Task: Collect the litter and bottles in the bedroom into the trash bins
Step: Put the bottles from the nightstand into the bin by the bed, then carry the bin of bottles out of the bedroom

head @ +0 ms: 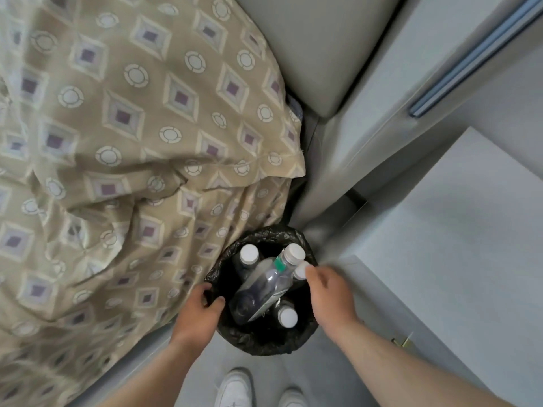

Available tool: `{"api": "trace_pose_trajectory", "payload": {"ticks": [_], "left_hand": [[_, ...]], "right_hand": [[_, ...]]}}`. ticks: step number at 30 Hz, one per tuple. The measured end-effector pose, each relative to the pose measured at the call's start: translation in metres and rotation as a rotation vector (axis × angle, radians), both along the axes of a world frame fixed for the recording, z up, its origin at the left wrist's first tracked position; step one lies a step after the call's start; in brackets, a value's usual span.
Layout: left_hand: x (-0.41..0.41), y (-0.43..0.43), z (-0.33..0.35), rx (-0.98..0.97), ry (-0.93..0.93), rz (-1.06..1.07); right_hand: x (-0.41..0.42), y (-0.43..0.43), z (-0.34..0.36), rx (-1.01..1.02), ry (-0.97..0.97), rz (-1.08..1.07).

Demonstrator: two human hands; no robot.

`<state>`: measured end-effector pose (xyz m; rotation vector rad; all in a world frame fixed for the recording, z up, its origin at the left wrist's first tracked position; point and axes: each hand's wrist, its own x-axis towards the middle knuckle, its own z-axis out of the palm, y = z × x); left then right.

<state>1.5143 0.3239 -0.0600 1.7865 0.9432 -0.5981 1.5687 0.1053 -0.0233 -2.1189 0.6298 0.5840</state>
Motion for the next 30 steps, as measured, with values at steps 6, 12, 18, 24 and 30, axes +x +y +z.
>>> {"api": "trace_pose_trajectory", "payload": {"ticks": [6,12,18,24,30], "left_hand": [[0.028,0.003,-0.010,-0.197,0.116,0.128],[0.015,0.011,0.013,-0.164,0.162,0.088],[0.002,0.025,0.101,-0.132,0.134,0.070],[-0.010,0.026,0.231,-0.177,0.071,0.136],[-0.015,0.003,0.377,-0.138,-0.116,0.173]], "right_hand": [[-0.008,-0.017,-0.047,0.255,0.366,-0.370],[-0.010,-0.012,-0.030,0.337,0.428,-0.469],[-0.008,-0.007,0.069,0.386,0.412,-0.409],[-0.012,-0.007,0.204,0.426,0.340,-0.342],[-0.031,-0.030,0.324,0.449,0.242,-0.284]]}}
